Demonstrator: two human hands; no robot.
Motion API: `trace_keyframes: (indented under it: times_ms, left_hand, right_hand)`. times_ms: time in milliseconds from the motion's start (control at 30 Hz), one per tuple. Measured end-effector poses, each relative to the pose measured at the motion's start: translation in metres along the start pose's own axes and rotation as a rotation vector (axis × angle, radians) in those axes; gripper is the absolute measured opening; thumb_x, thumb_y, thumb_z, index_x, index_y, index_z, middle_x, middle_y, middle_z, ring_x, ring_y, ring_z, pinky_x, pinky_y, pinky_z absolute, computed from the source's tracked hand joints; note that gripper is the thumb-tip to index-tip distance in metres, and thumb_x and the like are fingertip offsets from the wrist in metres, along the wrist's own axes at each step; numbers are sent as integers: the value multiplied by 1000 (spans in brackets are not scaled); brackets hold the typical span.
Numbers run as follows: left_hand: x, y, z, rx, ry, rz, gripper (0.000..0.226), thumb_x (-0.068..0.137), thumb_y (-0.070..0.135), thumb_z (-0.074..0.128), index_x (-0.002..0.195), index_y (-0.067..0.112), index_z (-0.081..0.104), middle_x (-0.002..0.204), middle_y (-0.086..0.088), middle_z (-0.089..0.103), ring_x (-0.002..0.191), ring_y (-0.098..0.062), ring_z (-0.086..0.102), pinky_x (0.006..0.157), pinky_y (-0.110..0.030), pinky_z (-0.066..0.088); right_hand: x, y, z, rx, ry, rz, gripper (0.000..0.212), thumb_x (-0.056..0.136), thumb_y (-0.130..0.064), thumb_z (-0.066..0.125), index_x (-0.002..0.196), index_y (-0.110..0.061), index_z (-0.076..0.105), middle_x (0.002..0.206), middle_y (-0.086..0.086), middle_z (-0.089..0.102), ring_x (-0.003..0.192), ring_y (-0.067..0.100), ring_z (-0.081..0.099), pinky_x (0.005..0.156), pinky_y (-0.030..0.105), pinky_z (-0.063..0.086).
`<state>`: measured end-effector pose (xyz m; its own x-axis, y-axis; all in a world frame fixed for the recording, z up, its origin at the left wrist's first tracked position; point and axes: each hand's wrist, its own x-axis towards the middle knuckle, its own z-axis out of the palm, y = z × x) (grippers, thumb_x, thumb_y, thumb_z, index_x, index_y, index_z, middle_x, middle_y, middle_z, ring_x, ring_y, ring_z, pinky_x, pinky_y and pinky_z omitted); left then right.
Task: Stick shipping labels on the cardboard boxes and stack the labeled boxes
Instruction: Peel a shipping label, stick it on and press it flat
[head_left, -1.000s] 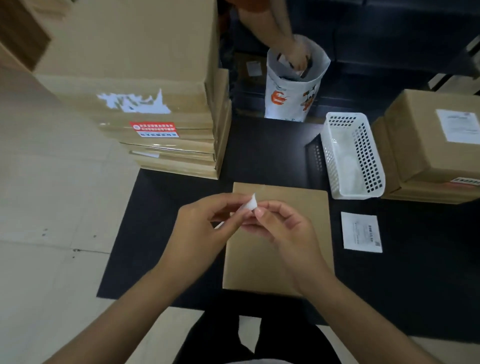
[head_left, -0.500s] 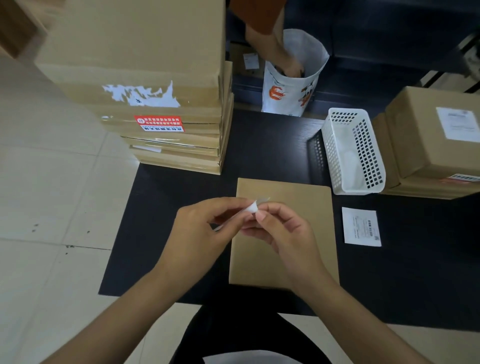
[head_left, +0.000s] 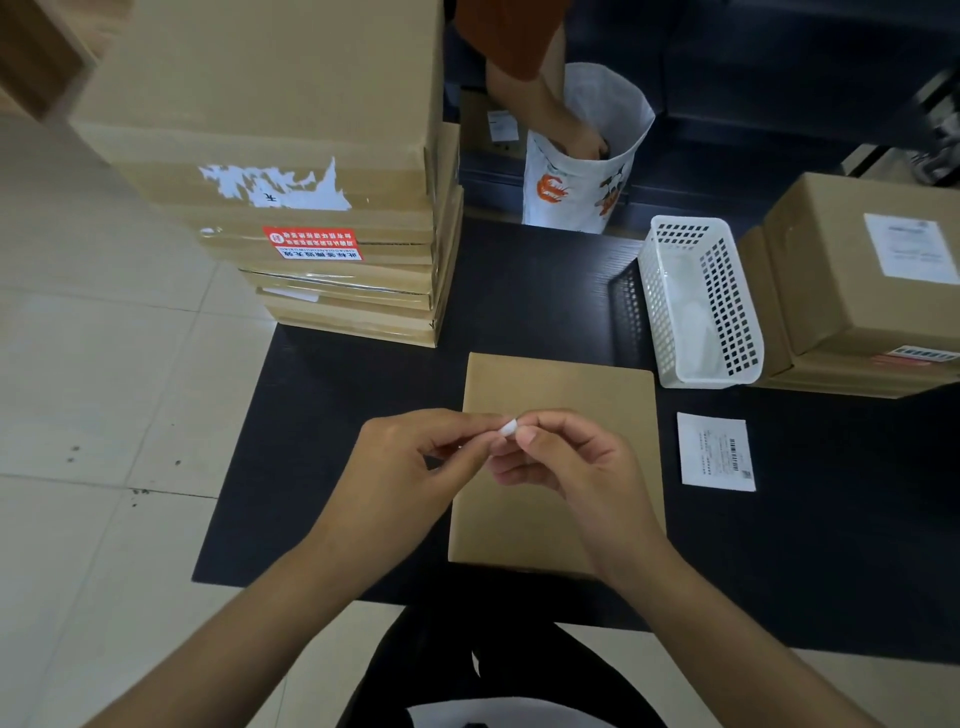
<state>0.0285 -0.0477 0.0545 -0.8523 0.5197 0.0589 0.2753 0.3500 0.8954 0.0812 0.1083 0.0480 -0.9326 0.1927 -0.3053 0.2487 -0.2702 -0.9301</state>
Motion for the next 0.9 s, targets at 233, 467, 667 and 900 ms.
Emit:
trace_keyframes:
  times_ms: [233, 467, 667, 900]
  left_hand:
    - [-2, 0, 6, 66, -56, 12, 30, 85, 36, 59, 114, 31, 65, 96, 15, 73, 87, 2, 67, 75, -16, 55]
    - [-6, 2, 10, 154, -110, 15, 30, 86, 36, 55, 109, 25, 71, 93, 14, 70, 88, 0, 63, 76, -12, 51]
    - [-11, 7, 17, 130, -7, -28, 27, 84, 12, 70, 109, 22, 68, 95, 13, 68, 91, 1, 62, 80, -12, 51]
    - [-12, 14, 17, 0, -15, -52, 13, 83, 18, 69, 97, 19, 70, 88, 14, 71, 85, 2, 66, 75, -10, 51]
  right_hand:
    - [-2, -3, -12, -48, -5, 56, 16, 89, 6, 56, 85, 1, 70, 75, 12, 74, 66, 22, 71, 62, 28, 58]
    - [-9, 2, -17, -96, -25, 37, 16, 90, 2, 58, 86, -5, 72, 77, 10, 75, 68, 20, 71, 63, 27, 57]
    - [-15, 2, -15, -147, -8, -22, 15, 89, -2, 61, 87, -9, 74, 77, 5, 74, 70, 15, 70, 67, 24, 56]
    - [-18, 4, -18, -274, -17, -105, 18, 87, -4, 64, 84, -18, 74, 80, 3, 74, 77, 19, 70, 75, 31, 59]
